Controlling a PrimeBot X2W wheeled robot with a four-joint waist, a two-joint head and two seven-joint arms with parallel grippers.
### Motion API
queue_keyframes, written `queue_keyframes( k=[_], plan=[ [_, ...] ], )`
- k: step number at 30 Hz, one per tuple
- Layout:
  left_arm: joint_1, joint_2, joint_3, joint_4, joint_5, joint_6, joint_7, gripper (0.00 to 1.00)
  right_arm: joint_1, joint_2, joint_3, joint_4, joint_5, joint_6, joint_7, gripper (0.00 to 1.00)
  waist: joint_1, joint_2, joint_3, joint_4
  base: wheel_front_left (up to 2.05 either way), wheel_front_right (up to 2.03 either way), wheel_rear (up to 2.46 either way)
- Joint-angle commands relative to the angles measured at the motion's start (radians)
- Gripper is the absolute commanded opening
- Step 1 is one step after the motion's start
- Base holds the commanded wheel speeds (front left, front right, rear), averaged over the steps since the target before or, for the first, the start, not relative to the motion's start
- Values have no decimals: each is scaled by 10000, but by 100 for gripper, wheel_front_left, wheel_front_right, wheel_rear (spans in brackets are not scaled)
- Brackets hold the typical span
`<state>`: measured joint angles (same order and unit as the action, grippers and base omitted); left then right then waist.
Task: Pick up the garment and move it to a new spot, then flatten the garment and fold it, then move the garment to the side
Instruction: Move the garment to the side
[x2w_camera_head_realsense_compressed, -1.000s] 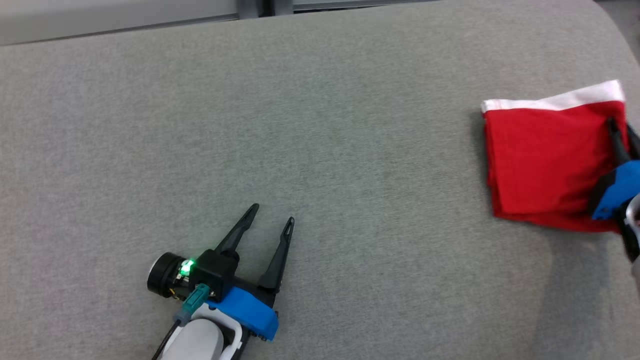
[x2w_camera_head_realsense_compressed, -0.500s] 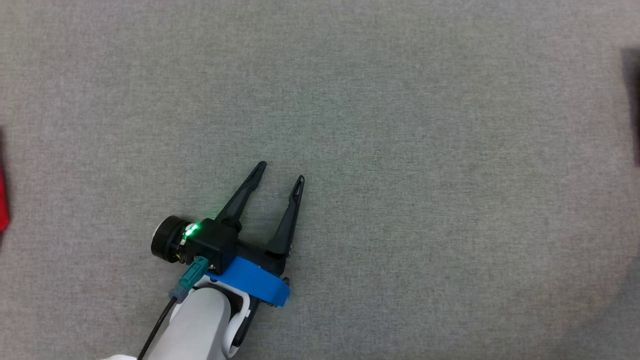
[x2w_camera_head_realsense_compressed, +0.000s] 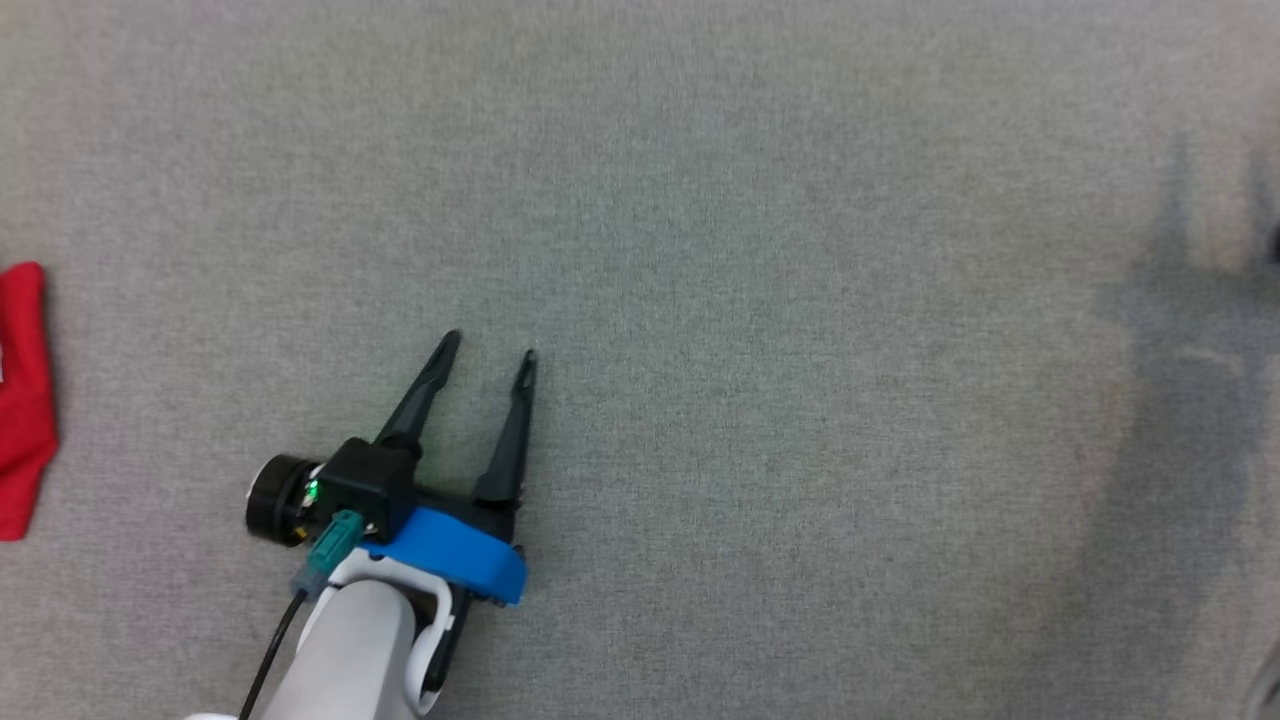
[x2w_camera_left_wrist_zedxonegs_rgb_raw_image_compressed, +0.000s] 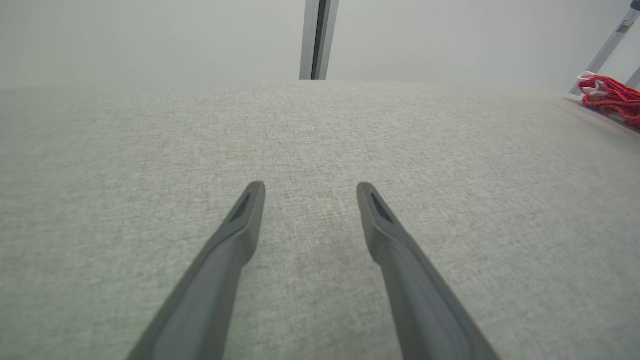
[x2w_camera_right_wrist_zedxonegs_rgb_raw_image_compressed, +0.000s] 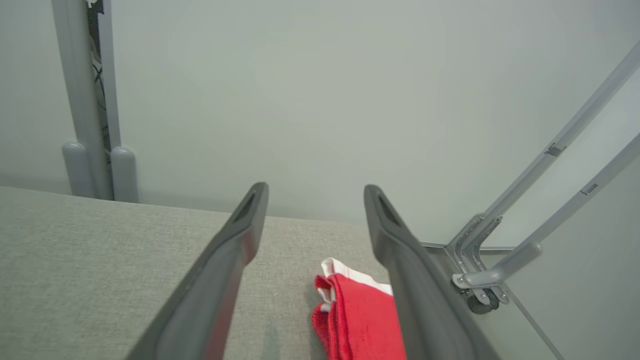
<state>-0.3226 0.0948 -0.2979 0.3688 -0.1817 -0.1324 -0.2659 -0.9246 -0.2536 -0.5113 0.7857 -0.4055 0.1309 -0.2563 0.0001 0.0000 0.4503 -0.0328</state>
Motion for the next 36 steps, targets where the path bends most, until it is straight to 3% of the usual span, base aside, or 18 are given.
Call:
queue_keyframes(
  k=[1,5,11,24,36],
  plan=[
    [218,22,218,82,86,34,24,100,314,302,233,-78,206,-3,-80,100,-1,0,-266,-86,0,0,0],
    [436,-135,838,160,274,34,13,100,1252,1262,1427,-947,1411,-3,-93,100,-1,0,-775,-62,0,0,0],
    [926,-270,1668,418,434,100,13,100,3265,1831,2549,-1716,3250,-2,-94,100,-1,0,-1545,59,0,0,0],
    [1939,-429,2665,713,567,190,13,100,5893,2027,3948,-1925,5114,-3,-96,100,-1,0,-2877,67,0,0,0],
    [2829,-444,2624,778,230,327,13,100,7270,2018,4542,-2476,5368,-2,-94,100,-1,0,-4149,88,0,0,0]
  ],
)
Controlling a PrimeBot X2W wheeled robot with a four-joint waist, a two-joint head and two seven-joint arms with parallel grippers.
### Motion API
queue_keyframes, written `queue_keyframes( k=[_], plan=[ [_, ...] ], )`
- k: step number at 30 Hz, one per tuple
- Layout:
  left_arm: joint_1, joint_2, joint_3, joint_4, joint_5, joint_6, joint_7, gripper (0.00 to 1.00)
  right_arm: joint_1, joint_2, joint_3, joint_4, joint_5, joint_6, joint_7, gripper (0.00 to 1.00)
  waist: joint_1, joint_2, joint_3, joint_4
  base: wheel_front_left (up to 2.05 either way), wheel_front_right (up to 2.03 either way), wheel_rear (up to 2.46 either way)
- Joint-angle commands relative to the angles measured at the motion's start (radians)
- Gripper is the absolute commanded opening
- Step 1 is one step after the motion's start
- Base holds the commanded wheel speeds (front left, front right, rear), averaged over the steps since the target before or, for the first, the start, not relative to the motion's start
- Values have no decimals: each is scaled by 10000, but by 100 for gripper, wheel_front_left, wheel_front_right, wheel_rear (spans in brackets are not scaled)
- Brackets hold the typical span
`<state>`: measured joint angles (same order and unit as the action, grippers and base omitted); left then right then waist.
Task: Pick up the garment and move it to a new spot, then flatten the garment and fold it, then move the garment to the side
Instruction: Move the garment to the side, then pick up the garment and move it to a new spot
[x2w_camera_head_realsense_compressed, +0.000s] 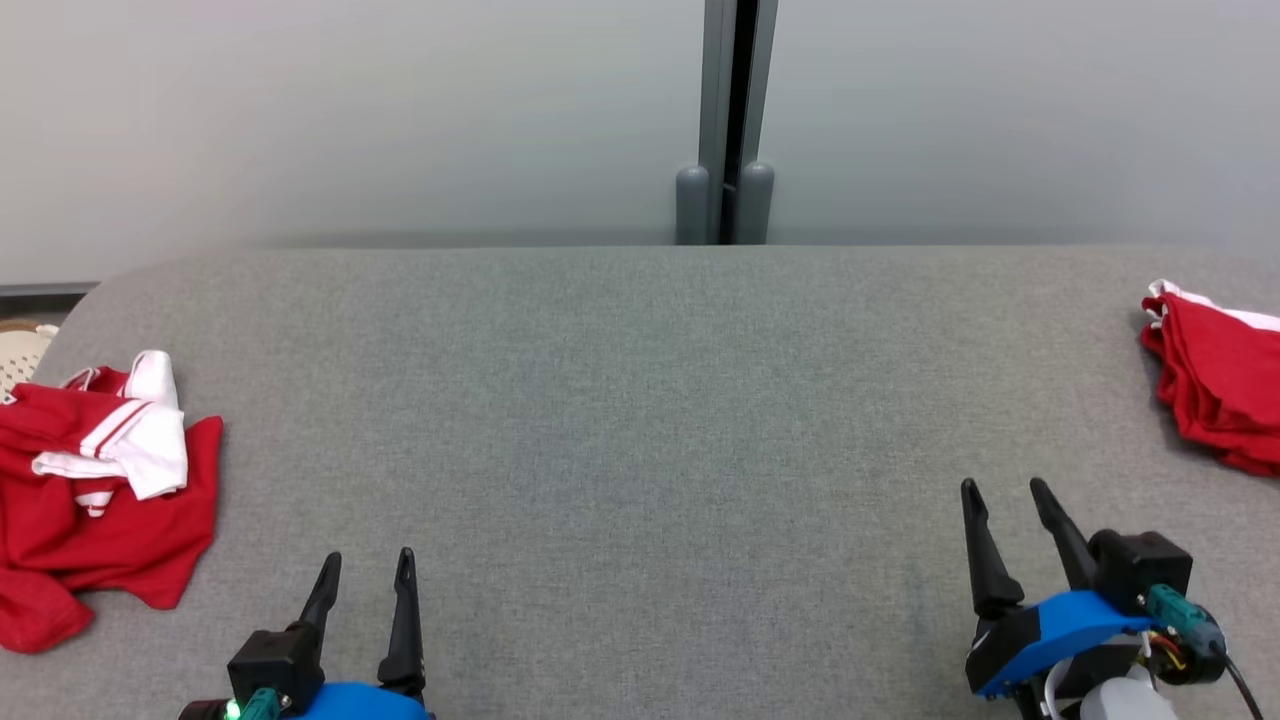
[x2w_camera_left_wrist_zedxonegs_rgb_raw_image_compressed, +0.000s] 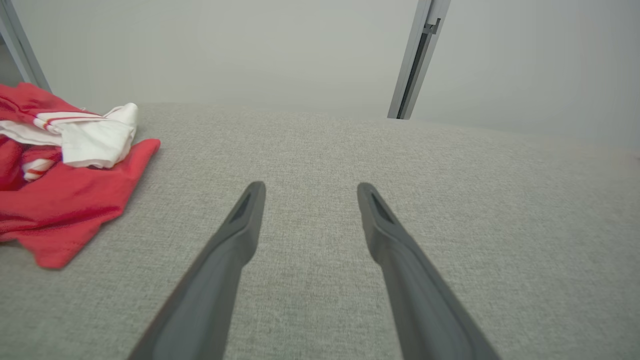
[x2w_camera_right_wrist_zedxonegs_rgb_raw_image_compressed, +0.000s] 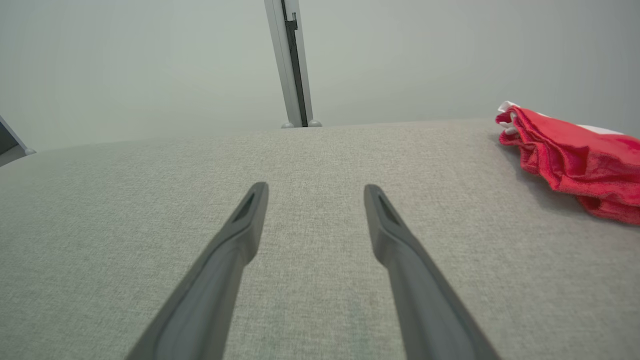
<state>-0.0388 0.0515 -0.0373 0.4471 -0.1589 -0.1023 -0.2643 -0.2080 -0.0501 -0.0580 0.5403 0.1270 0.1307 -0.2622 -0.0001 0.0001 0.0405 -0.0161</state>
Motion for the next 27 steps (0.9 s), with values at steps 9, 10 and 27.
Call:
queue_keyframes(
  k=[9,10,27],
  plan=[
    [345,-9,-162,-163,-140,116,-2,100,481,-17,255,11,213,0,-35,100,1,-1,-247,-55,0,0,0],
    [345,-9,-176,-176,-138,110,-2,100,479,-17,272,19,189,0,-35,100,1,-1,-230,-39,0,0,0],
    [-349,-13,24,21,-444,330,-2,100,36,-12,538,192,-126,0,-34,100,1,-1,767,2526,0,0,0]
  ],
)
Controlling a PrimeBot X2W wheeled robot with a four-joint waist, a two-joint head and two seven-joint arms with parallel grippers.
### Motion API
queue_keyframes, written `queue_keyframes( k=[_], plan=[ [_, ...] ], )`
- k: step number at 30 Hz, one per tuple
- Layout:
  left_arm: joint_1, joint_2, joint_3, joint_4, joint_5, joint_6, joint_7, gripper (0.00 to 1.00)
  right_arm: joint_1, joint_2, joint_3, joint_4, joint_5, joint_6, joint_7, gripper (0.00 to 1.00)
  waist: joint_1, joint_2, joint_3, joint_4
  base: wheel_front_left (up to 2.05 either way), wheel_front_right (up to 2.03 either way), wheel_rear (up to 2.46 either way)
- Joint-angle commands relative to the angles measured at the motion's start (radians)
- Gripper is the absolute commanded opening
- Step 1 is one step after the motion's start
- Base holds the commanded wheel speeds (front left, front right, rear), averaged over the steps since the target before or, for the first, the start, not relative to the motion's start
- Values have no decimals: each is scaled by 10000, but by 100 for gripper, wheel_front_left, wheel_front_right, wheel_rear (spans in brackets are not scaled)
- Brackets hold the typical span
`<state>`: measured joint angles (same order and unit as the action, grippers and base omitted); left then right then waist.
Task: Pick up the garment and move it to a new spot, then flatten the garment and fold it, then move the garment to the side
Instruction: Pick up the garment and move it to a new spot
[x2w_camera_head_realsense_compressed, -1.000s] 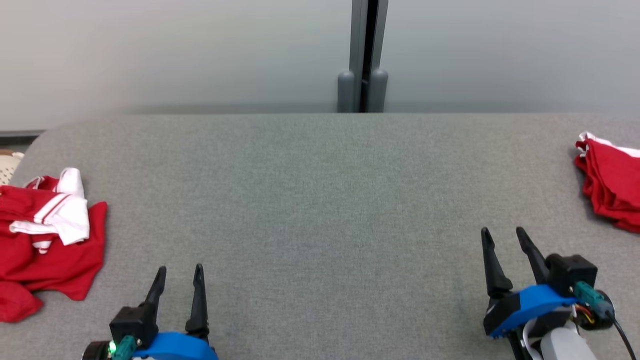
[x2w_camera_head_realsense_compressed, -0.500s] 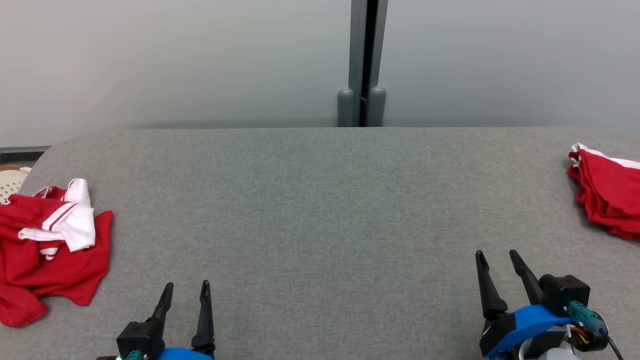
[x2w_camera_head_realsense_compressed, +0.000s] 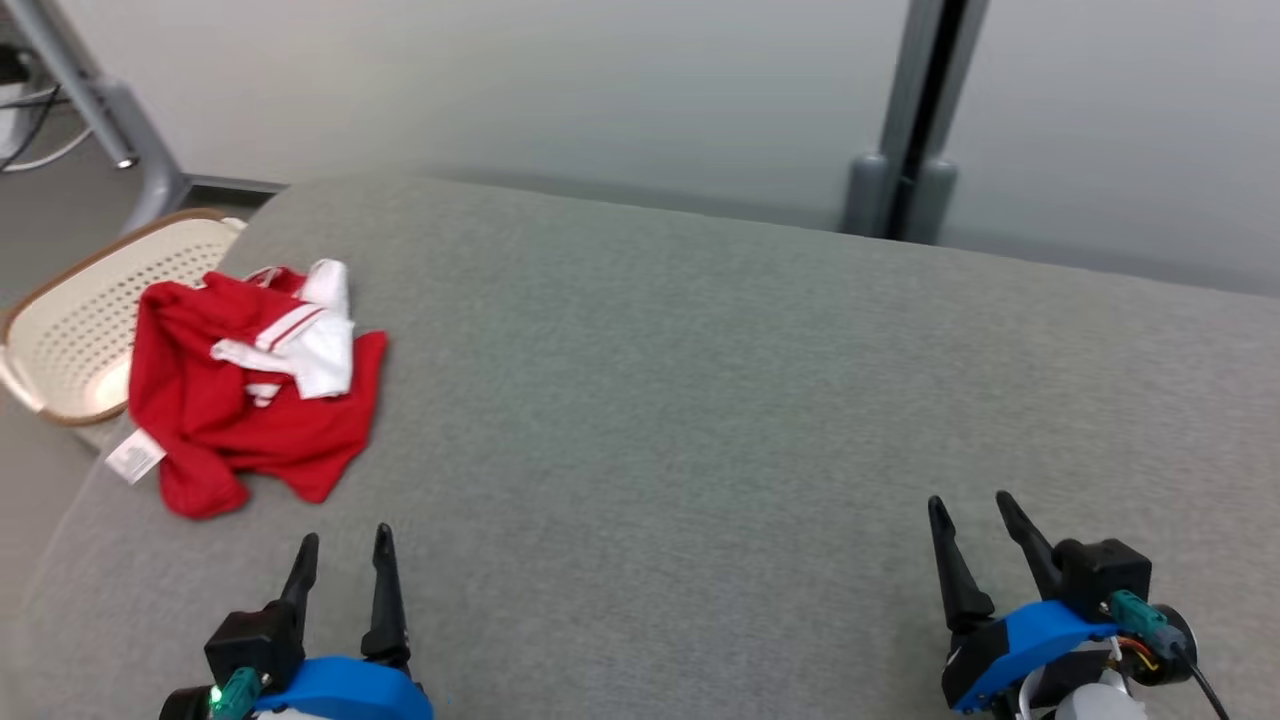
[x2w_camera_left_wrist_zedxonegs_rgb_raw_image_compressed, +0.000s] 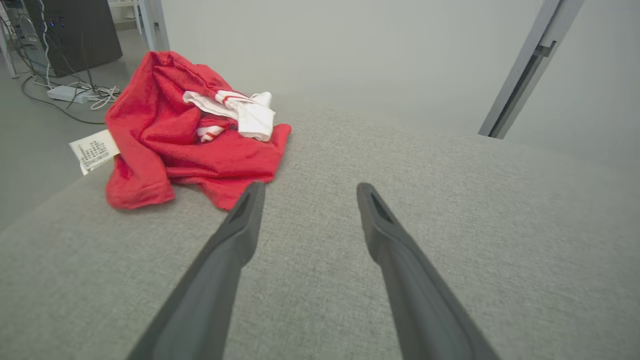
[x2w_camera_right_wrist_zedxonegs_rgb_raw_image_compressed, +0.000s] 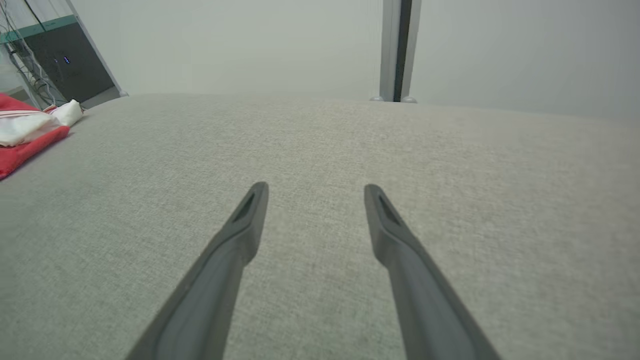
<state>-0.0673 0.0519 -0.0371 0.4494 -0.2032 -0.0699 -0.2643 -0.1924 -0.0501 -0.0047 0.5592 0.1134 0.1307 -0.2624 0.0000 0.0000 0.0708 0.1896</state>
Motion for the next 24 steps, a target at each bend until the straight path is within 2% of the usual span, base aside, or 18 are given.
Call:
queue_keyframes(
  k=[1,6,11,20,24],
  plan=[
    [-9,-15,153,10,-71,69,-2,100,-167,-16,122,19,-11,0,-33,100,0,0,482,661,0,0,0],
    [215,-18,734,140,-254,187,-2,100,-312,-18,439,166,67,0,-32,100,0,0,504,1478,0,0,0],
    [245,-12,1256,163,-415,257,-2,100,-409,-24,624,271,141,0,-32,100,0,0,570,1768,0,0,0],
    [-1350,0,2121,682,-814,-283,-2,100,-915,-22,552,56,-465,0,-32,100,0,0,1586,1408,0,0,0],
    [-2841,409,2556,1532,-1042,-508,-4,100,-1378,-24,479,-225,-646,-1,-29,100,0,0,2440,1047,0,0,0]
  ],
)
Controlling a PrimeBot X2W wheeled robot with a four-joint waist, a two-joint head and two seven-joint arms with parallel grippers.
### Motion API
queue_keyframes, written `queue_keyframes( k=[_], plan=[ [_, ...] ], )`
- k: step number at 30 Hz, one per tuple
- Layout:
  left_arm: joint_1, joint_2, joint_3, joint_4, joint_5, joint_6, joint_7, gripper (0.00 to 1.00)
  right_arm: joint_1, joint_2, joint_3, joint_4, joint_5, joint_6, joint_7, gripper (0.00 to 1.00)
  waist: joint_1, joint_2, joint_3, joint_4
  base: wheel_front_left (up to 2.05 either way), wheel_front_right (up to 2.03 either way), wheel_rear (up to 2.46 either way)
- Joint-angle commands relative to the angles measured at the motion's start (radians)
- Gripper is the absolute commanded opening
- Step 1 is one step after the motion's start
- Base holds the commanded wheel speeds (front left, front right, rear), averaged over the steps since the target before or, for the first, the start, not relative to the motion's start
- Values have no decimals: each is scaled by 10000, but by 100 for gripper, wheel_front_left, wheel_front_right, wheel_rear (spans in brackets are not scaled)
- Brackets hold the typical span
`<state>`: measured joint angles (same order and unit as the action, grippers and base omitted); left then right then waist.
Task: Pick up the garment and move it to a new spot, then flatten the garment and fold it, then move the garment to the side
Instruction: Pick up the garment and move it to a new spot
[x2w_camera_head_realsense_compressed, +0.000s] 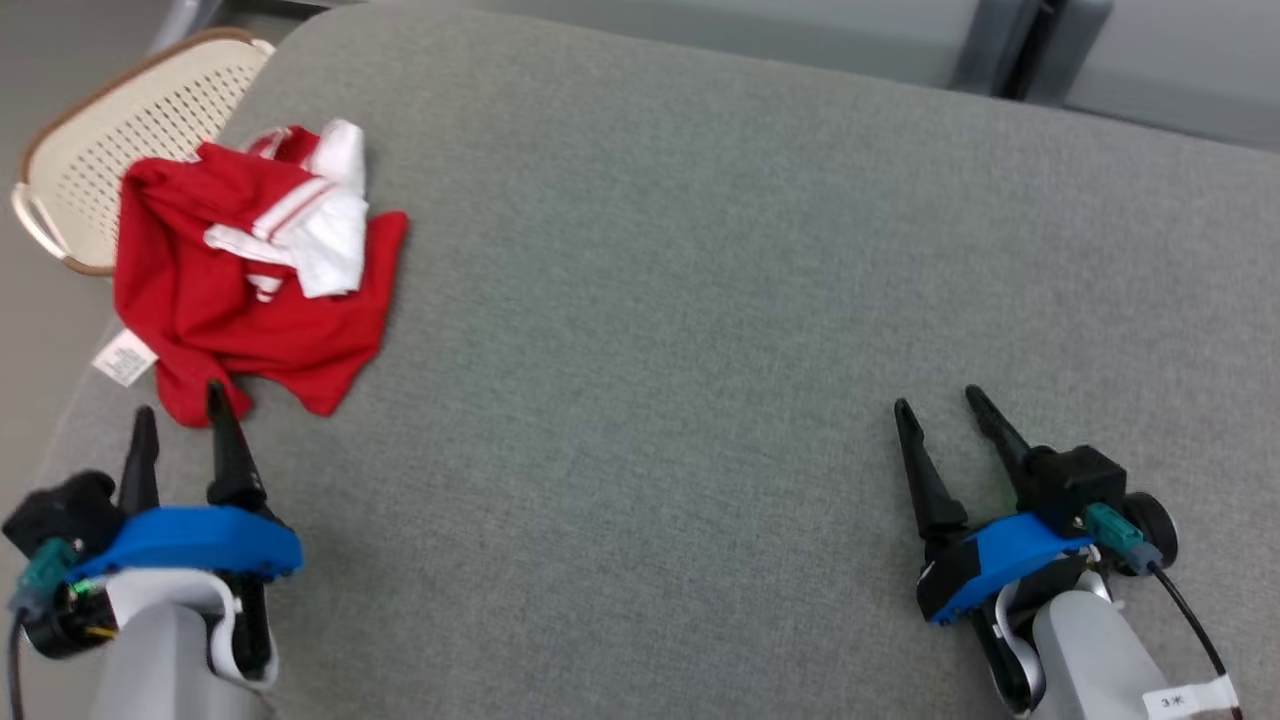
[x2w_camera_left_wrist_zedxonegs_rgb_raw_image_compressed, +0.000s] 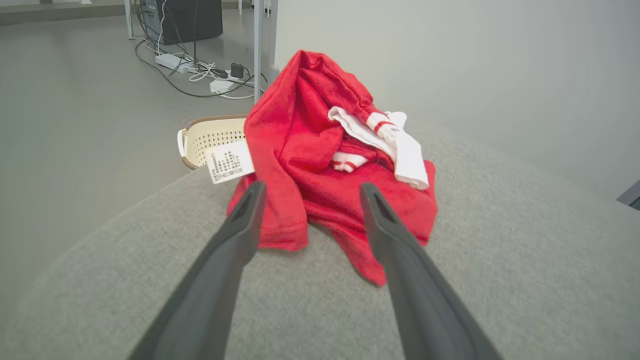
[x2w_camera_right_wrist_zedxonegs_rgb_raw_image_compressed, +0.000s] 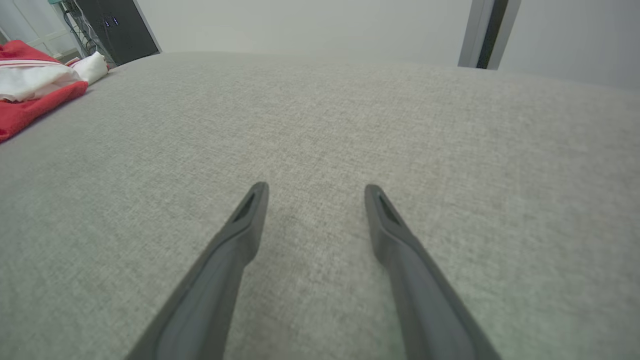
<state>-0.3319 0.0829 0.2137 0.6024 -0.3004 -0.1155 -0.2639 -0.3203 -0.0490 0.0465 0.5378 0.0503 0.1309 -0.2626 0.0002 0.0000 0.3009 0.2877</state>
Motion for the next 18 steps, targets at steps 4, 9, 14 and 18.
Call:
queue_keyframes(
  k=[4,9,14,18],
  plan=[
    [-1799,736,98,1033,-308,-154,-7,100,-433,-64,-150,-198,-177,-6,-5,100,-2,0,935,-270,0,0,0],
    [-3389,1527,-295,2164,-750,-178,-6,100,-648,-124,-273,-230,-339,-12,34,100,-2,0,1710,-668,0,0,0],
    [-4362,2075,-675,3111,-1337,-150,-7,100,-749,-209,-502,-169,-455,-23,78,100,-2,0,2182,-978,0,0,0],
    [-4821,2302,-1172,3911,-1812,-152,41,100,-791,-258,-667,-140,-504,-40,104,100,-2,0,2392,-1128,0,0,0]
  ],
)
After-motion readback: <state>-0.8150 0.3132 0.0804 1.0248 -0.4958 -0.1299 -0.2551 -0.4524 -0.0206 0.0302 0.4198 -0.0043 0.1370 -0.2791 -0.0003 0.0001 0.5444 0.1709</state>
